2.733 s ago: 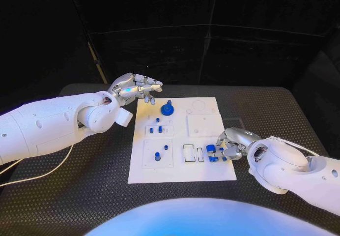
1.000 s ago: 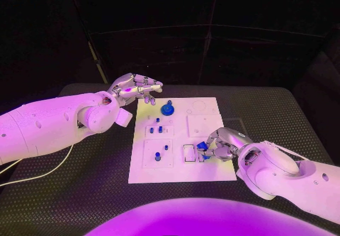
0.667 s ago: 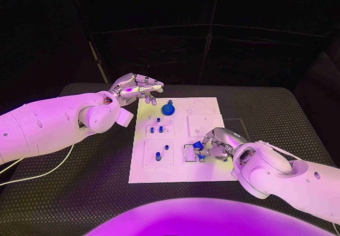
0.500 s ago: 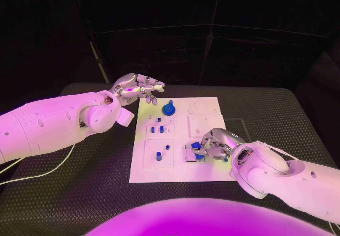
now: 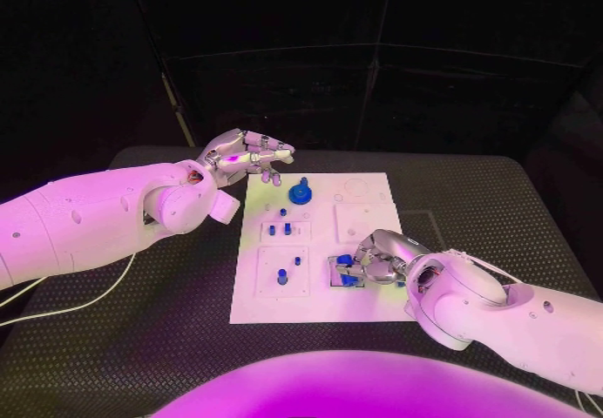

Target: Assemble the parts on the task board

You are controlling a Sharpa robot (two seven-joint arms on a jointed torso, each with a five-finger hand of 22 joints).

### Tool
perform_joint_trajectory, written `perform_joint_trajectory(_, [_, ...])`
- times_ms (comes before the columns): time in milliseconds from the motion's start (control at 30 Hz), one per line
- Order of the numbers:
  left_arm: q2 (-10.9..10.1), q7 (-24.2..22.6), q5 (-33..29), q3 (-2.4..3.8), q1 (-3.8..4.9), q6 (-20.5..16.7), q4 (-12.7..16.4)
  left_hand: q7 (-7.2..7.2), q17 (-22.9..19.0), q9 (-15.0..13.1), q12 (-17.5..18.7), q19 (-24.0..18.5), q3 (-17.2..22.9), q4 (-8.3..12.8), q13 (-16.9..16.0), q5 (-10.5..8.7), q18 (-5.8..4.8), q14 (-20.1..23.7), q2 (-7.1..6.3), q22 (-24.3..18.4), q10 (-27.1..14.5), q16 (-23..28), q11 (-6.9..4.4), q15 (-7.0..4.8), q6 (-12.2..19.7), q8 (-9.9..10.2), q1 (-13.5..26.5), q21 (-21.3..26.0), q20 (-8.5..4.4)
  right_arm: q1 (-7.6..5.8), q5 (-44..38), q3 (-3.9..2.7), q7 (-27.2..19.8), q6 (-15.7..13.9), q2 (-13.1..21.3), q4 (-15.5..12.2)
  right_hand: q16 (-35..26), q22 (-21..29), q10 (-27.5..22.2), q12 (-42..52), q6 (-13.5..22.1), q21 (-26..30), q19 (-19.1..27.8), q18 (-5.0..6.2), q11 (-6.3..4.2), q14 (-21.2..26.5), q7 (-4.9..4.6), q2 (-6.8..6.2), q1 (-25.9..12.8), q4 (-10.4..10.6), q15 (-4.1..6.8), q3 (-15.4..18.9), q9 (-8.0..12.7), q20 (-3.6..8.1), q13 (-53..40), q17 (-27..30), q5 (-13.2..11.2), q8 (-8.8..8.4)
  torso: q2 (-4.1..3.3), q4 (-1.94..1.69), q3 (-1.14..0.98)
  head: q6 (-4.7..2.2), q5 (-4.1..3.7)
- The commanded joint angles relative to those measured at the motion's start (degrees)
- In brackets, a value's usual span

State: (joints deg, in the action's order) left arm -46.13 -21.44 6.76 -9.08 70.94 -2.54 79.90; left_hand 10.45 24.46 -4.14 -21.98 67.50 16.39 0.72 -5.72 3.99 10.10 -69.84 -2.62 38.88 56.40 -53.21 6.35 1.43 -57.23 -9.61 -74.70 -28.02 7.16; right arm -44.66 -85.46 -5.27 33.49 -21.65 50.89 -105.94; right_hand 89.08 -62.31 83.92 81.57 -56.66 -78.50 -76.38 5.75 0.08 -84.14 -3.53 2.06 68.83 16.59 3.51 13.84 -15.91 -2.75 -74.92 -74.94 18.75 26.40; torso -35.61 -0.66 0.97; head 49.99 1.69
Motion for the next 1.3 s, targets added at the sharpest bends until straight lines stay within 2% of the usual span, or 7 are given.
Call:
perform_joint_trajectory(33, [0.08, -0.21, -0.01, 0.05, 0.09, 0.7, 0.06, -0.28, -0.08, -0.08, -0.27, 0.22, -0.34, 0.15, -0.06, -0.31, 0.36, 0.31, 0.61, -0.07, -0.22, 0.24, -0.02, 0.09, 0.18, -0.26, 0.14, 0.27, 0.16, -0.09, 0.54, -0.03, 0.12, -0.41, -0.22, -0.03, 0.25, 0.07, 1.59, -0.32, 0.2, 0.01, 0.02, -0.53, -0.41, -5.49, -0.48, -0.33, -1.5, 0.05, 0.4, 1.07, -0.16, 0.24, -5.88, -13.35, -3.0, -0.45, 0.0, -0.04, -0.02, 0.01, -0.08])
perform_joint_trajectory(333, [0.12, -0.48, -0.01, 0.05, 0.09, 0.52, 0.01, -0.27, -0.09, -0.07, -0.3, 0.23, -0.42, 0.12, -0.06, -0.32, 0.36, 0.31, 0.58, -0.1, -0.26, 0.24, -0.02, 0.09, 0.21, -0.27, 0.18, 0.3, 0.16, -0.1, 1.45, -0.04, -0.48, -2.5, -0.45, 0.15, 0.14, 0.86, 0.6, -2.57, 1.0, 0.54, 0.47, -0.38, -0.19, -5.44, -0.75, -7.76, -12.28, 0.48, 0.19, -1.93, -1.0, 0.06, -4.23, -13.13, -12.4, -0.8, 0.04, 0.01, -0.02, 0.01, -0.02])
perform_joint_trajectory(433, [0.13, -0.49, -0.01, 0.05, 0.09, 0.58, -0.03, -0.27, -0.09, -0.07, -0.3, 0.23, -0.42, 0.12, -0.06, -0.32, 0.36, 0.31, 0.58, -0.1, -0.26, 0.24, -0.02, 0.09, 0.21, -0.27, 0.18, 0.3, 0.16, -0.1, 1.66, -0.05, -0.63, -2.6, -0.46, 0.11, 0.11, 0.86, 0.42, -3.12, 1.05, 0.58, 0.46, -0.38, -0.16, -5.43, -0.73, -8.7, -13.69, 0.46, 0.2, -3.25, -1.19, 0.04, -3.83, -13.09, -13.77, -0.83, -0.01, 0.04, -0.03, 0.01, 0.08])
perform_joint_trajectory(667, [0.14, -0.43, -0.01, 0.04, 0.08, 0.67, 0.03, -0.27, -0.09, -0.07, -0.32, 0.24, -0.44, 0.13, -0.07, -0.31, 0.36, 0.31, 0.58, -0.12, -0.27, 0.25, -0.03, 0.08, 0.22, -0.28, 0.16, 0.31, 0.16, -0.1, 1.85, -0.05, -1.66, -2.12, -0.23, -0.13, 0.17, 0.75, 0.55, -3.17, 0.81, 0.56, 0.39, -0.39, -0.24, -5.46, -0.64, -7.48, -13.37, 0.29, 0.24, -4.82, -1.51, 0.07, -3.95, -13.22, -13.9, -0.71, 0.03, -0.01, -0.01, 0.01, -0.02])
perform_joint_trajectory(800, [0.13, -0.41, -0.01, 0.04, 0.08, 0.72, 0.11, -0.27, -0.09, -0.07, -0.32, 0.24, -0.44, 0.13, -0.07, -0.31, 0.36, 0.31, 0.58, -0.12, -0.27, 0.25, -0.03, 0.08, 0.22, -0.28, 0.16, 0.31, 0.16, -0.09, 1.92, -0.05, -2.78, -1.31, 0.02, -0.33, 0.18, 0.69, 0.7, -3.19, 0.53, 0.59, 0.36, -0.39, -0.43, -5.47, -0.44, -5.11, -5.03, -2.26, 0.41, -7.14, -1.95, 0.22, -4.15, -13.28, -9.29, -0.53, 0.06, 0.0, 0.0, 0.01, 0.0])
perform_joint_trajectory(967, [0.09, -0.41, -0.01, 0.04, 0.08, 0.74, 0.1, -0.27, -0.09, -0.07, -0.32, 0.24, -0.44, 0.13, -0.07, -0.31, 0.36, 0.31, 0.58, -0.12, -0.27, 0.25, -0.03, 0.08, 0.22, -0.28, 0.16, 0.31, 0.16, -0.09, 1.23, -0.05, -3.59, 0.41, 0.21, -0.6, 0.19, 0.51, 0.81, -3.25, -0.29, 0.57, 0.29, -0.42, -0.69, -5.48, -0.17, -5.09, 2.25, -6.03, 0.62, -7.63, -2.67, 0.38, -4.29, -13.32, -8.71, 0.16, 0.04, -0.01, -0.03, 0.01, -0.02])
perform_joint_trajectory(1300, [0.23, -0.21, -0.01, 0.04, 0.08, 0.9, -0.01, -0.26, -0.1, -0.07, -0.36, 0.25, -0.47, 0.14, -0.07, -0.31, 0.36, 0.31, 0.58, -0.14, -0.28, 0.25, -0.03, 0.08, 0.24, -0.28, 0.14, 0.34, 0.16, -0.09, 0.13, -0.06, -3.06, 0.92, -0.41, 0.49, 0.27, 0.18, 1.04, -3.0, -0.76, 0.47, 0.14, -0.48, -0.86, -5.52, 0.01, -4.27, 4.57, -7.28, 0.75, -7.41, -3.11, 0.53, -4.66, -13.51, -9.02, 0.52, -0.04, -0.06, -0.02, 0.01, 0.27])
